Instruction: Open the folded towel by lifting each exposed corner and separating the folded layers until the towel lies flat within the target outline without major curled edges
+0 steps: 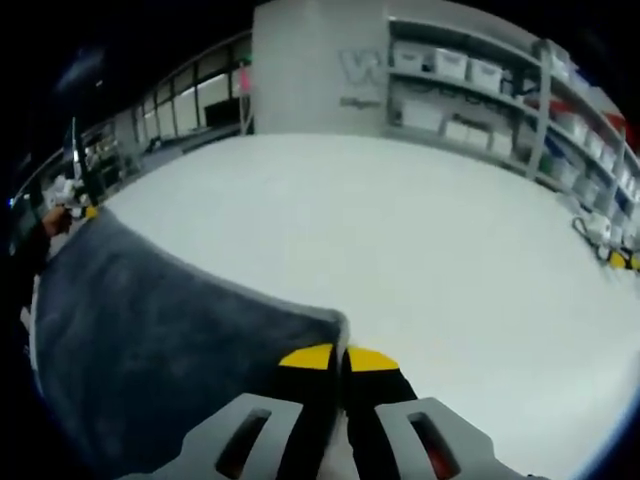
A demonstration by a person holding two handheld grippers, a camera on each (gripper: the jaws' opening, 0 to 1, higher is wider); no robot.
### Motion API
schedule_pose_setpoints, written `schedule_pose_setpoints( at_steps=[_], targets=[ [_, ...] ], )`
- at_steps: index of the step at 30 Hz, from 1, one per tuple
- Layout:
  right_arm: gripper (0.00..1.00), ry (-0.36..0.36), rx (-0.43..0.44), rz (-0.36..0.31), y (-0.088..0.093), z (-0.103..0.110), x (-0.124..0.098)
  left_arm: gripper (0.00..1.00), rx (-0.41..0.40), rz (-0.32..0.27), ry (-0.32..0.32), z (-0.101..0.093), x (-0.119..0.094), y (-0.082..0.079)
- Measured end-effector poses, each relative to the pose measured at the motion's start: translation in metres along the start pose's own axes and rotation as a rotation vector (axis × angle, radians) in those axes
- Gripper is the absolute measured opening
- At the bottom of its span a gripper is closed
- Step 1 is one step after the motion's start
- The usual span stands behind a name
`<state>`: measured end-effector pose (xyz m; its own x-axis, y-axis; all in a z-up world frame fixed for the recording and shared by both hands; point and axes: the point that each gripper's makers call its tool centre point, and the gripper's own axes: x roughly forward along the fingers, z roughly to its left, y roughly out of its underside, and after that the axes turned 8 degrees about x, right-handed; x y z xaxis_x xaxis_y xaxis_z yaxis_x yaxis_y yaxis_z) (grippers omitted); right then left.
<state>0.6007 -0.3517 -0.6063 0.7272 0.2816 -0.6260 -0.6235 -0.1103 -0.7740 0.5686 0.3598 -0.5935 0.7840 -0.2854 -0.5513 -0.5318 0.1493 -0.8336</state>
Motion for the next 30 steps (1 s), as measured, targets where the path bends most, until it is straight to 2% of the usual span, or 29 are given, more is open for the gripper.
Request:
schedule_pose_setpoints(
  at_steps=[16, 22, 30],
  targets=[
    [0.00, 0.004, 0.001, -0.024, -0.013, -0.012, 0.015, 0.00, -0.053, -0.041, 0.001, 0.001, 0.006, -0.006],
    [0.00, 0.003, 0.000, -0.022, -0.019, -0.018, 0.021, 0.00, -0.063, -0.035, 0.008, 0.003, 0.013, -0.007],
    [0.00, 0.006, 0.007, -0.029, -0.021, -0.017, 0.024, 0.00, -0.056, -0.033, 0.009, 0.006, 0.015, -0.008]
  ],
)
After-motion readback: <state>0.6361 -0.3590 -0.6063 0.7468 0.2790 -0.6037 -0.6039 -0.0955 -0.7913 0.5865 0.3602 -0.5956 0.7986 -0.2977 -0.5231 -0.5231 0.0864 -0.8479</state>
